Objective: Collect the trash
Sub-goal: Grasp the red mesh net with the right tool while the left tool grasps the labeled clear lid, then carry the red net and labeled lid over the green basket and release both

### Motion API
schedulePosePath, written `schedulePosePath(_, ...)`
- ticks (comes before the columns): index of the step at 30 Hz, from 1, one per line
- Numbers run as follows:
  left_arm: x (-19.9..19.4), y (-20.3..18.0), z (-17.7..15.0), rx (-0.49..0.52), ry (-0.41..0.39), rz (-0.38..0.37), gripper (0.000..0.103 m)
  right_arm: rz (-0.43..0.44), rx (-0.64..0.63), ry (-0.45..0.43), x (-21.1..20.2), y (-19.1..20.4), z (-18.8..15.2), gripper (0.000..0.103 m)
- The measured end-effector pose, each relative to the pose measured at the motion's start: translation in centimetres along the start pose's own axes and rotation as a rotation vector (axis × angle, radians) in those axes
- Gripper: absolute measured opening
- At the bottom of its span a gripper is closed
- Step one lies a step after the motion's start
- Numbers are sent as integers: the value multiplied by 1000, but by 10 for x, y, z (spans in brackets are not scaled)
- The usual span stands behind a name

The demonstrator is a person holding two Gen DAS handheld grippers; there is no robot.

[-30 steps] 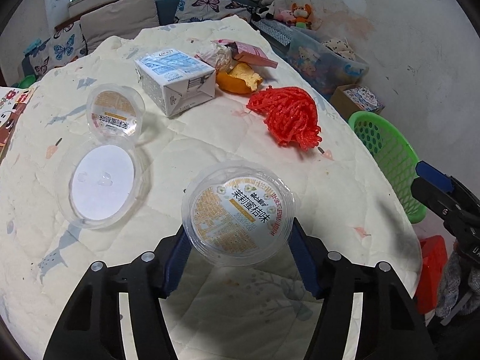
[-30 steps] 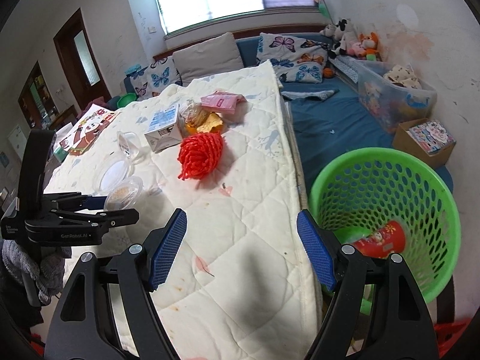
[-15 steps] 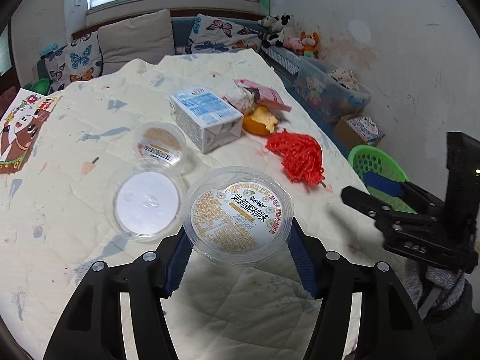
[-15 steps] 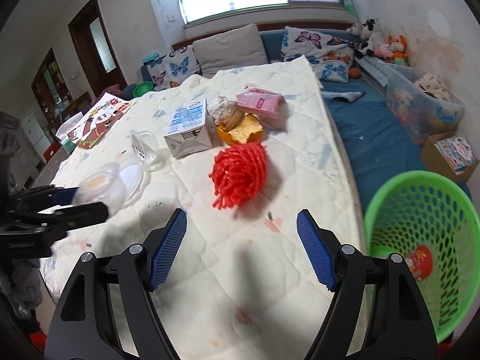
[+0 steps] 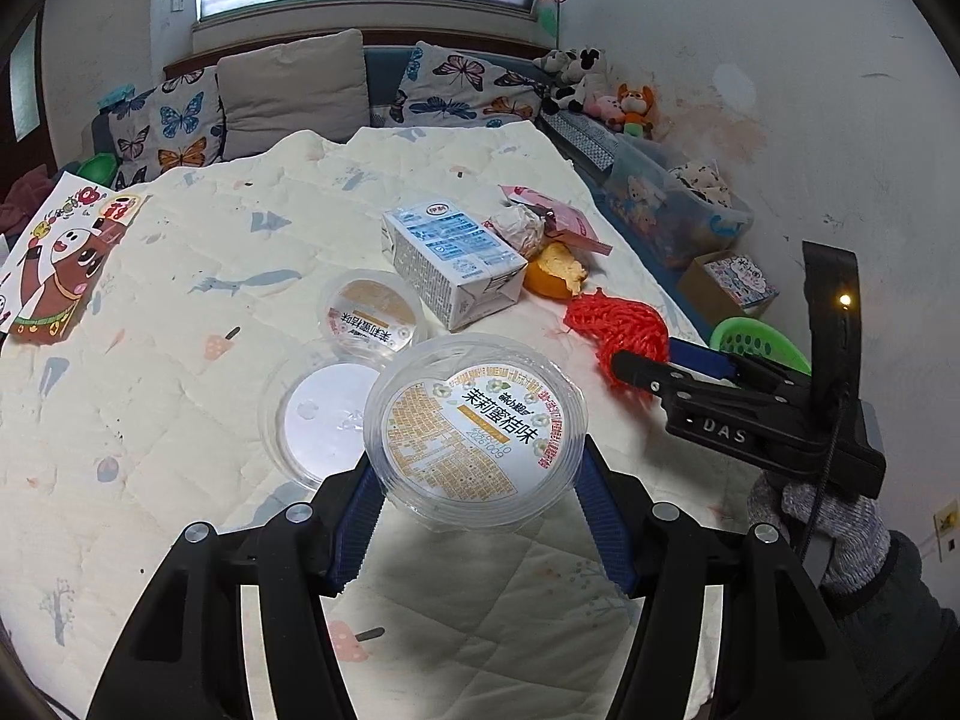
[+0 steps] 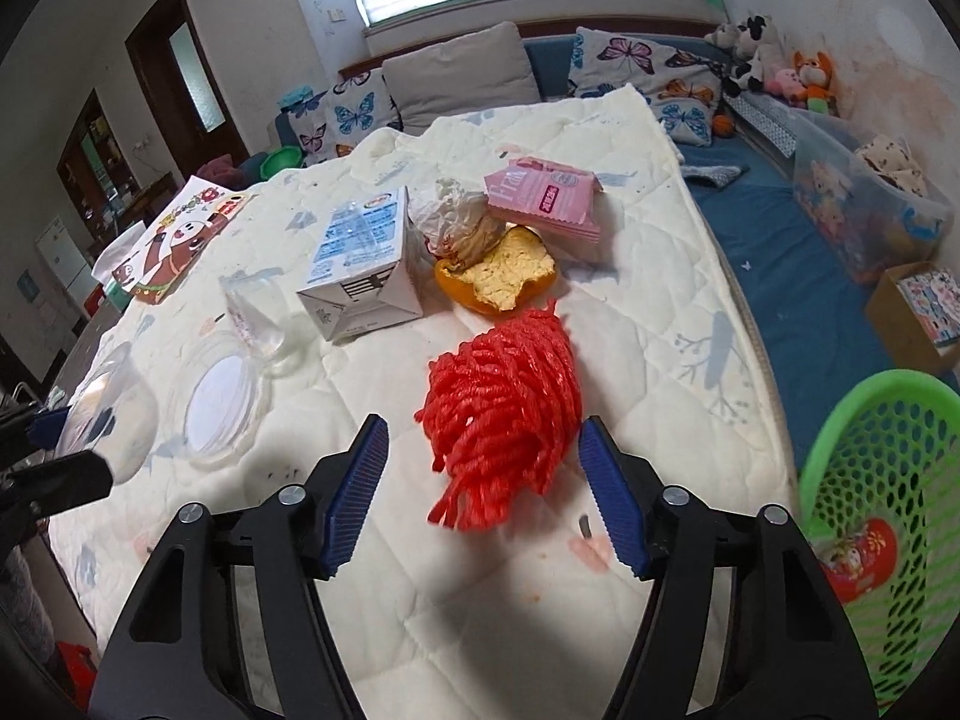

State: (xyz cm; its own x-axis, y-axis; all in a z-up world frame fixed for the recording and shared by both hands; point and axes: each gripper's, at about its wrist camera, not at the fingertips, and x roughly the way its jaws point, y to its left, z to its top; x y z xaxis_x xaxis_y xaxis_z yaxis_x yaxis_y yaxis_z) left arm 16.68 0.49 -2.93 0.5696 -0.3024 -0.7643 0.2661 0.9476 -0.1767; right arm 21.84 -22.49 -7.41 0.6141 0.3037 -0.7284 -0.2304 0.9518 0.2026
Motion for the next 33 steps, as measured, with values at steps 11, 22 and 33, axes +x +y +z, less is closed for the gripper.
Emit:
schedulePosePath(11, 3, 2, 1, -4, 5, -3, 59, 2, 10, 5, 2, -5, -1, 48)
schedulePosePath(22, 2, -16, 4, 18, -6, -25, 59, -9, 19, -65, -47, -13, -22, 47)
schedulePosePath(33, 5, -75, 10, 105, -8, -94, 59, -91, 95, -130, -113, -59, -55, 47)
